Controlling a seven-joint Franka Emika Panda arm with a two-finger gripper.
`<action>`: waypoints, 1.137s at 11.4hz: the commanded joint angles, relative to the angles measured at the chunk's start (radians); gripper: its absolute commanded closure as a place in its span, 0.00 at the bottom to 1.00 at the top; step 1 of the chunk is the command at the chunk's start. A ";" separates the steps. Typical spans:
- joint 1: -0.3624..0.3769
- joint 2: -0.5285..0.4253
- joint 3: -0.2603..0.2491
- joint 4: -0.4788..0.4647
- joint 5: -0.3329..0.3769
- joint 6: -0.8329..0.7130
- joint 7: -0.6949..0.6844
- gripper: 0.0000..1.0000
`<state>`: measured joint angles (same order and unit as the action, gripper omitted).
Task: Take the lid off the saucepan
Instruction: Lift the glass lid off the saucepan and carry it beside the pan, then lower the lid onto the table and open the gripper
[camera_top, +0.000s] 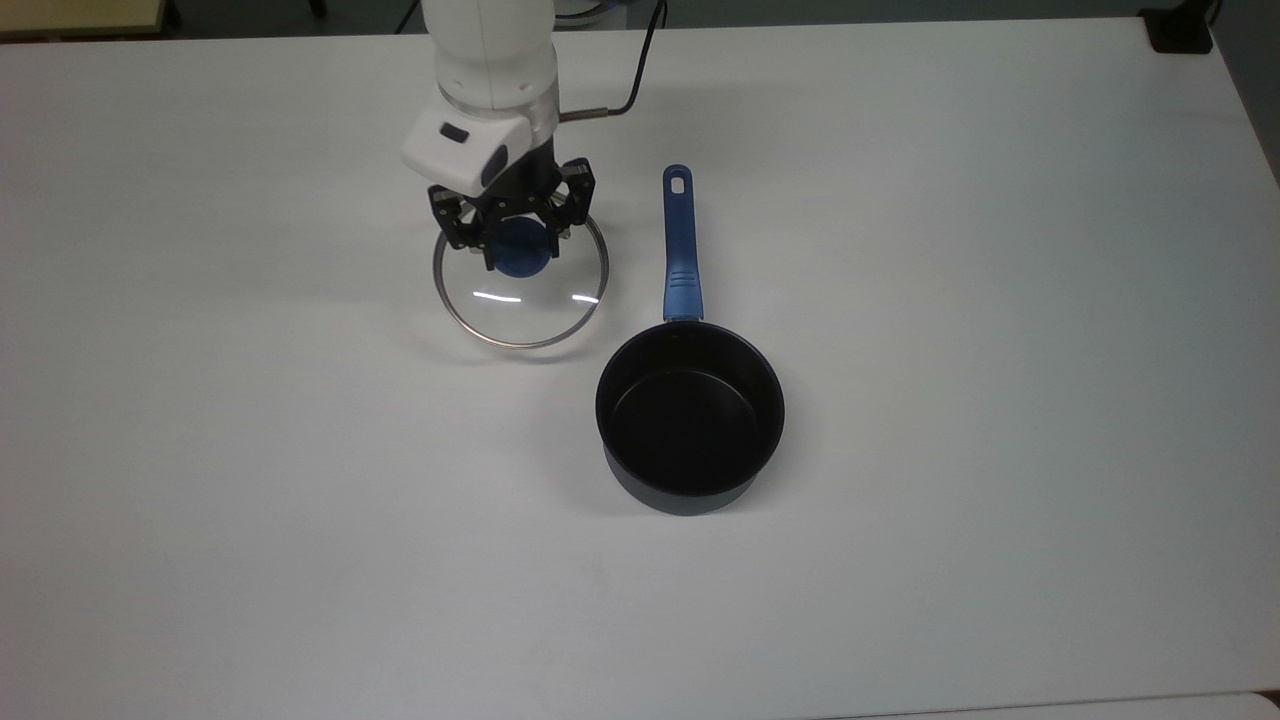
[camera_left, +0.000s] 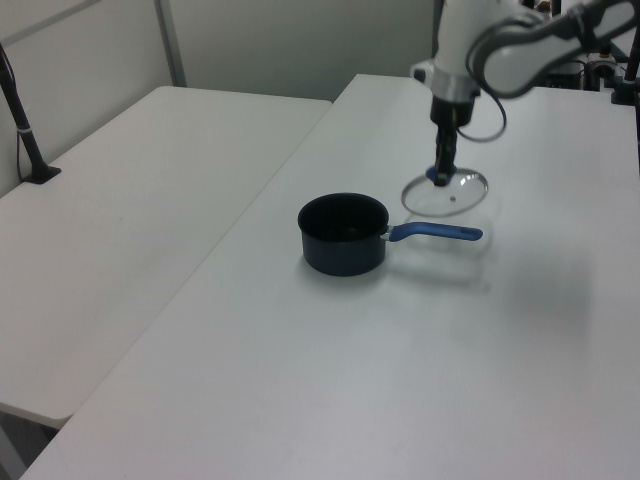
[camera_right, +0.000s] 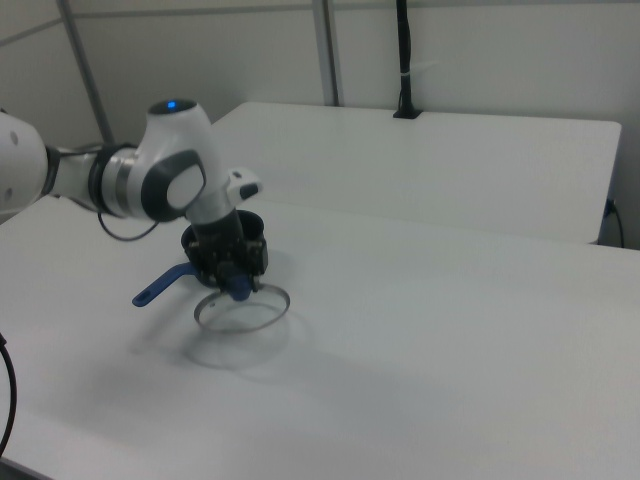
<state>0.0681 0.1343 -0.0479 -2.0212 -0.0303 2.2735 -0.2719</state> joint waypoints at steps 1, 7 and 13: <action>0.013 -0.015 0.005 -0.114 -0.020 0.106 0.005 0.58; 0.004 0.012 0.003 -0.087 -0.020 0.043 0.019 0.00; 0.012 -0.059 0.002 0.289 -0.022 -0.483 0.107 0.00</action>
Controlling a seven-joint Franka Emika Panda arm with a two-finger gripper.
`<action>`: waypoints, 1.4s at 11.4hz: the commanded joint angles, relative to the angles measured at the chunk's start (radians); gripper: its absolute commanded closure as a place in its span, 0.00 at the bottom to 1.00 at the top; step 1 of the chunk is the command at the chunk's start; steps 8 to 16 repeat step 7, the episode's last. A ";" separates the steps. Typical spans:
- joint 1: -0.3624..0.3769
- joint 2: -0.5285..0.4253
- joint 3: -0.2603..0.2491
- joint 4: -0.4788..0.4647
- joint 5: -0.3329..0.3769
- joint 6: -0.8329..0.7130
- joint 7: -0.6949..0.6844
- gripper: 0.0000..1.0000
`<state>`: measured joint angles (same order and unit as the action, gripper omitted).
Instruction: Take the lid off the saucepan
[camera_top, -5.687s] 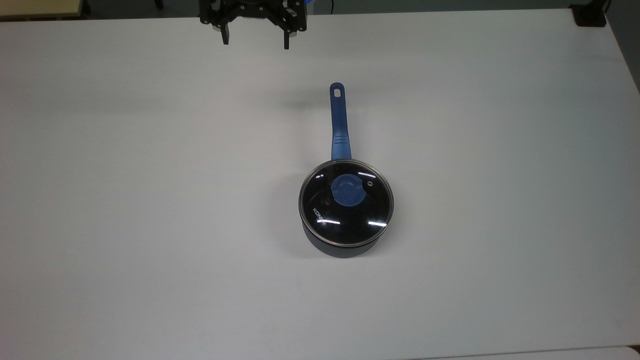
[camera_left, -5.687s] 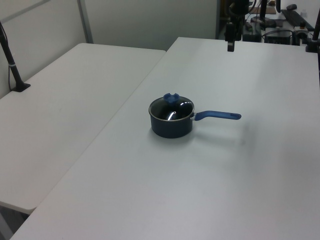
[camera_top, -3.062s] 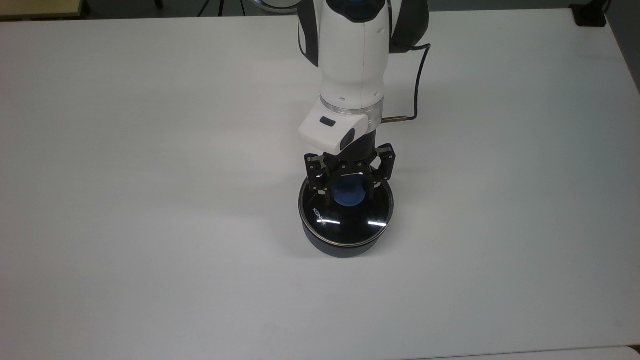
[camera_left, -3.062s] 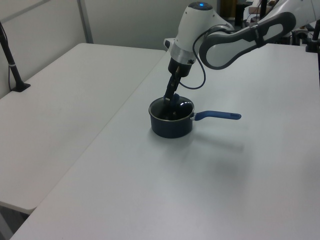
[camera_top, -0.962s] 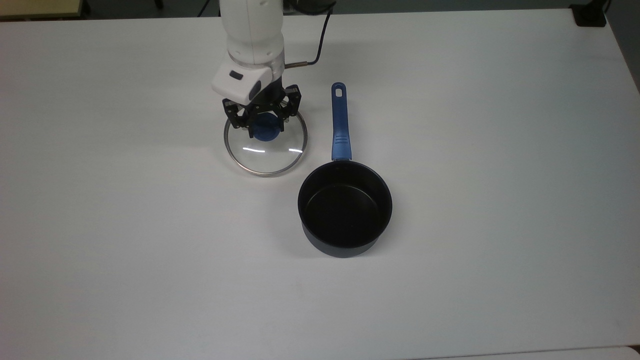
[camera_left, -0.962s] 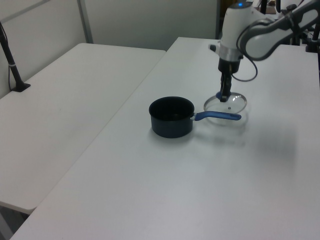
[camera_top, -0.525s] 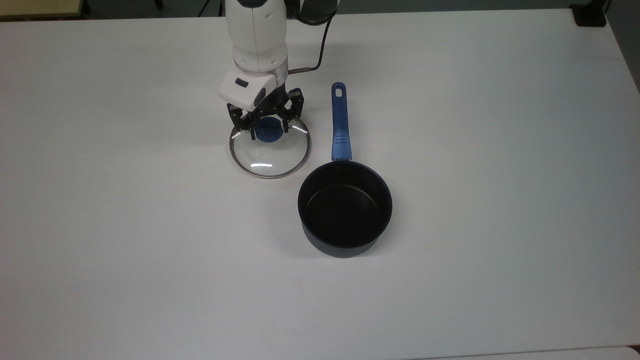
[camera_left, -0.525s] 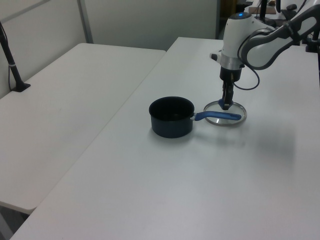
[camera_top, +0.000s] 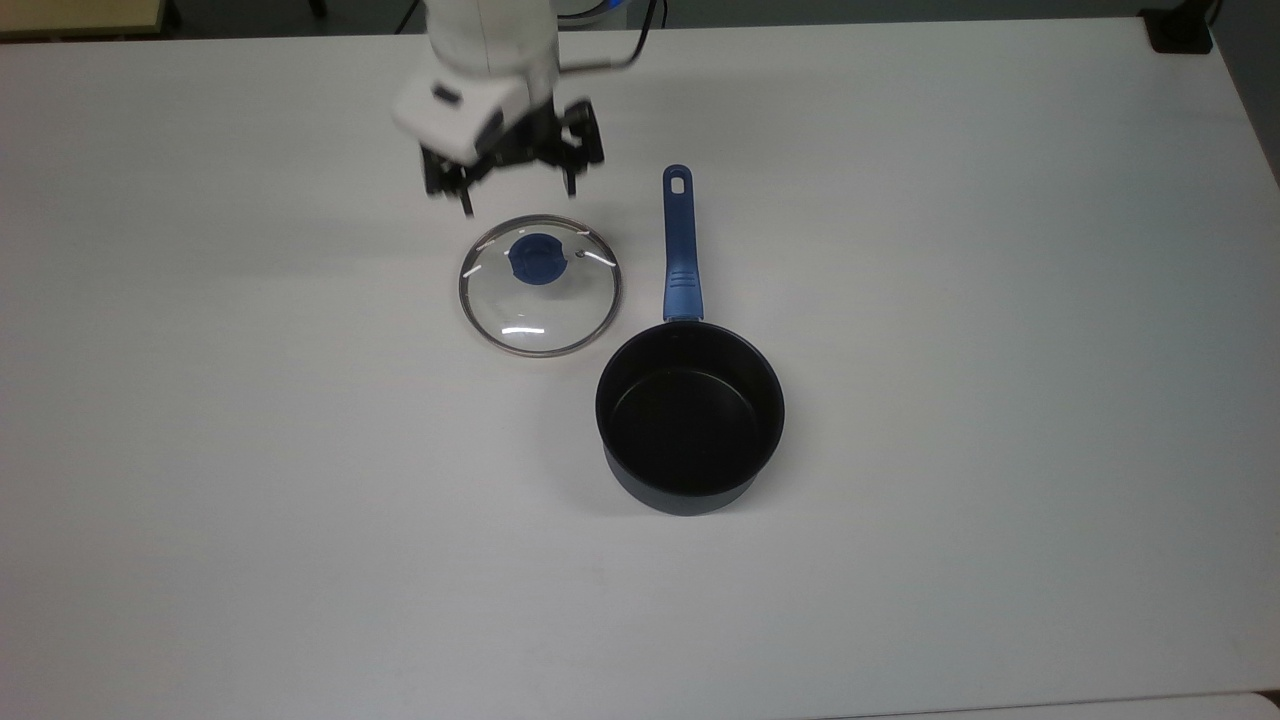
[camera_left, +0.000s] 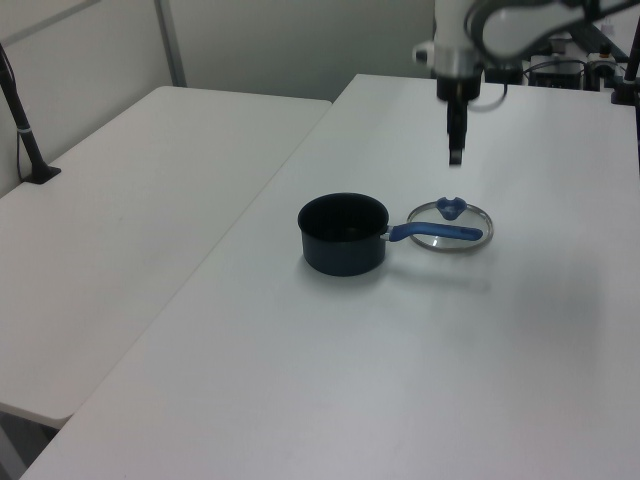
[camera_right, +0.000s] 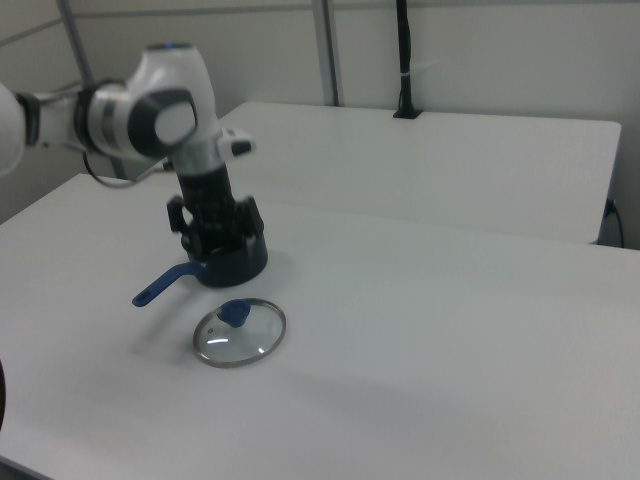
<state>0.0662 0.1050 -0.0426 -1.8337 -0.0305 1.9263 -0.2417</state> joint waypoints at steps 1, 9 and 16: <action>0.018 -0.047 0.000 0.138 -0.023 -0.194 0.116 0.00; 0.081 -0.152 0.000 0.152 -0.060 -0.311 0.321 0.00; 0.081 -0.152 0.000 0.152 -0.060 -0.311 0.321 0.00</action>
